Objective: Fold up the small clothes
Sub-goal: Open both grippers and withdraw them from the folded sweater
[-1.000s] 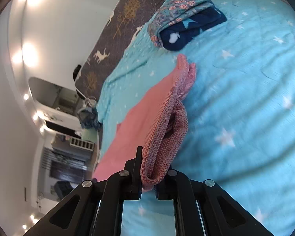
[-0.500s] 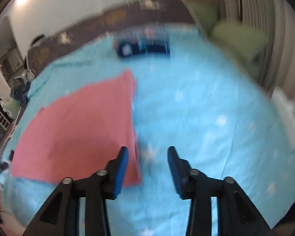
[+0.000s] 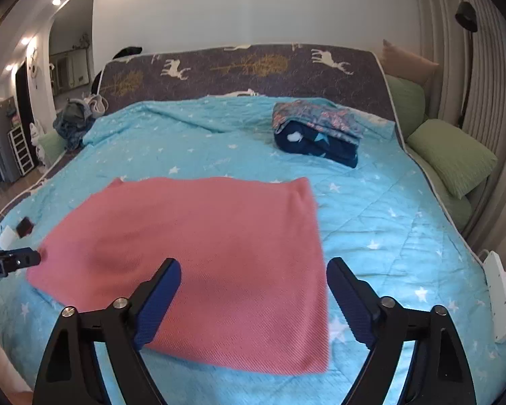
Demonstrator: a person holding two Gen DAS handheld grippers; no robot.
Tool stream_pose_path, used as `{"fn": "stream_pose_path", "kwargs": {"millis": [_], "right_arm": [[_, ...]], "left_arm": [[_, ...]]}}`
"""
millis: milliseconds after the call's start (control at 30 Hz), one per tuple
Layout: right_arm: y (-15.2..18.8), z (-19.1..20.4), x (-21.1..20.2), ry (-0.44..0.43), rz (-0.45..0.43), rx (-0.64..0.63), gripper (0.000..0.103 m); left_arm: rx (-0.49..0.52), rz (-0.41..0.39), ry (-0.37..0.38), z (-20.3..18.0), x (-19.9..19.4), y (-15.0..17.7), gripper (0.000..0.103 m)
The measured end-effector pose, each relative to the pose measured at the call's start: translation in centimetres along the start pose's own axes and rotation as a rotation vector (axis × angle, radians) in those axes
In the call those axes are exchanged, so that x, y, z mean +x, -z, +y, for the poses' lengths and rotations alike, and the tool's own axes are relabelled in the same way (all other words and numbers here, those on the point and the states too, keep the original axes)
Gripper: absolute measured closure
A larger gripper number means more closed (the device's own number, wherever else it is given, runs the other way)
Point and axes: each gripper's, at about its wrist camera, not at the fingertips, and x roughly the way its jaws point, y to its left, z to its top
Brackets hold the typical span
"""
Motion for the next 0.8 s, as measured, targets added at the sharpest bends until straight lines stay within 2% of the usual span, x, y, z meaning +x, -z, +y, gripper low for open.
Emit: {"fn": "stream_pose_path", "kwargs": {"millis": [33, 100, 200, 267, 300, 333, 367, 400, 433, 500, 567, 600, 633, 700, 767, 800], "right_arm": [[-0.3, 0.1, 0.7, -0.020, 0.013, 0.020, 0.060], [-0.9, 0.0, 2.0, -0.111, 0.062, 0.104, 0.096], [-1.4, 0.0, 3.7, -0.196, 0.082, 0.172, 0.096], [-1.4, 0.8, 4.7, -0.215, 0.097, 0.164, 0.096], [-1.4, 1.3, 5.2, -0.231, 0.113, 0.156, 0.096], [-1.1, 1.9, 5.8, -0.255, 0.134, 0.146, 0.096], [-0.9, 2.2, 6.4, -0.262, 0.150, 0.138, 0.096], [-0.5, 2.4, 7.0, -0.247, 0.171, 0.128, 0.096], [0.2, 2.3, 7.8, -0.205, 0.200, 0.116, 0.096], [1.1, 1.2, 8.4, -0.177, 0.214, 0.127, 0.100], [1.6, -0.6, 8.1, -0.218, 0.209, 0.189, 0.101], [1.6, -1.3, 7.9, -0.228, 0.212, 0.214, 0.101], [1.6, -1.7, 7.6, -0.235, 0.213, 0.230, 0.101], [1.4, -1.8, 6.9, -0.224, 0.210, 0.225, 0.099], [1.3, -1.2, 5.8, -0.210, 0.188, 0.199, 0.097], [1.4, -1.0, 5.0, -0.215, 0.174, 0.191, 0.096]], "left_arm": [[-0.003, -0.027, -0.002, -0.2, -0.2, -0.6, 0.037], [0.026, -0.089, 0.014, -1.4, -1.0, -1.7, 0.038], [0.095, -0.156, 0.130, -4.0, -1.6, -3.1, 0.038], [0.147, -0.134, 0.211, -5.7, -0.4, -3.5, 0.038], [0.160, -0.108, 0.213, -6.2, 0.5, -3.4, 0.038], [0.170, -0.075, 0.186, -6.5, 1.9, -3.2, 0.042], [0.179, -0.038, 0.124, -6.4, 3.5, -3.0, 0.045], [0.186, 0.007, 0.019, -5.9, 5.5, -2.6, 0.050], [0.177, 0.040, -0.046, -4.9, 6.9, -2.2, 0.067], [0.132, 0.003, 0.014, -2.8, 6.8, -1.4, 0.073], [0.060, -0.006, 0.075, -1.6, 5.1, -1.5, 0.073], [0.035, -0.014, 0.062, -1.2, 4.2, -1.5, 0.070], [0.022, -0.023, 0.037, -1.1, 3.7, -1.4, 0.060], [0.011, -0.049, -0.022, -0.6, 2.2, -1.0, 0.052], [0.002, -0.054, -0.050, 0.3, 0.9, -0.1, 0.051], [-0.009, -0.042, -0.040, 0.9, 0.6, 0.2, 0.048]]}}
